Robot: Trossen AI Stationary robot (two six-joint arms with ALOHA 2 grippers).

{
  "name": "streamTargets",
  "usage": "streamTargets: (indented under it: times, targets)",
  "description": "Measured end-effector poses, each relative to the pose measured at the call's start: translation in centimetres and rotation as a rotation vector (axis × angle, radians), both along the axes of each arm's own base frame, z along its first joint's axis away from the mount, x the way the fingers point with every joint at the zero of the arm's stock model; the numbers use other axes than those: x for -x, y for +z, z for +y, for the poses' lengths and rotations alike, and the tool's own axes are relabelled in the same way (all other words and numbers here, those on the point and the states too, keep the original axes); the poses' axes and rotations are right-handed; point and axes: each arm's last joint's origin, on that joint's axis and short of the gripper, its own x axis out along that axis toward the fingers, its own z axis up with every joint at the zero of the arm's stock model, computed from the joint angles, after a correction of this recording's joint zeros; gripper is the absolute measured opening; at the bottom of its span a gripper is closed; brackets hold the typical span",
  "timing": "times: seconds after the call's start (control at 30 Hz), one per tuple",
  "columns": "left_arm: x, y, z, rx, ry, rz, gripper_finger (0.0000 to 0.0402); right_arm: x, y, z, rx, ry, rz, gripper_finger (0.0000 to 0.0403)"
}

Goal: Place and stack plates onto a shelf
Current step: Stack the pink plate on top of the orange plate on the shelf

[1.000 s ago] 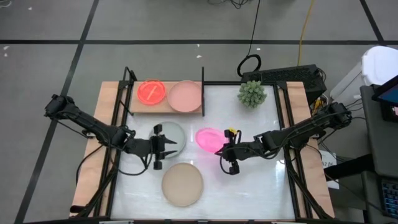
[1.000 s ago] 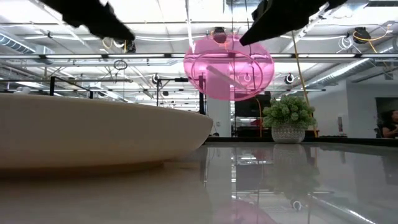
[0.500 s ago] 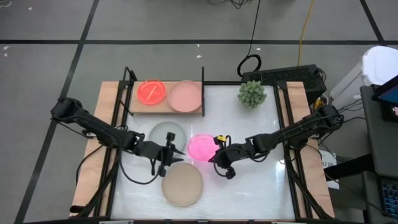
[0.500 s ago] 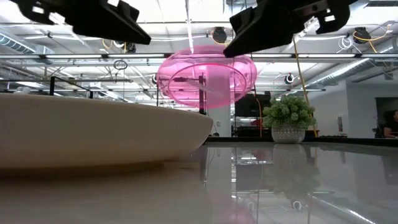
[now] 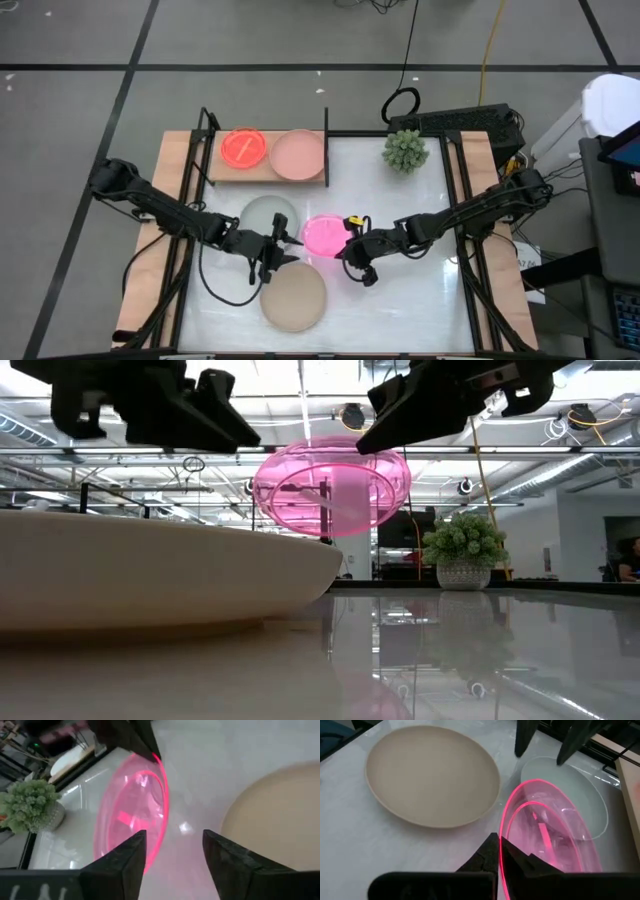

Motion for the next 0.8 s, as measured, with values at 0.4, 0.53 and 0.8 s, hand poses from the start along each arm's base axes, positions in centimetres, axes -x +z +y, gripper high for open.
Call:
streamTargets:
  times: [0.4,0.53,0.8]
  targets:
    - [-1.6,-1.4,0.7,-0.073,-0.068,-0.008,0.0176,0.0,0.1,0.1,-0.019,0.021,-0.003,0.0]
    - [-1.9,-1.4,1.6,-0.044,-0.089,0.001,0.0132,0.0,0.1,0.1,-0.017,0.021,-0.003,0.0]
    - [-2.2,-1.4,2.5,-0.023,-0.157,0.006,0.0092,-0.1,0.1,0.0,-0.012,0.022,-0.004,0.0]
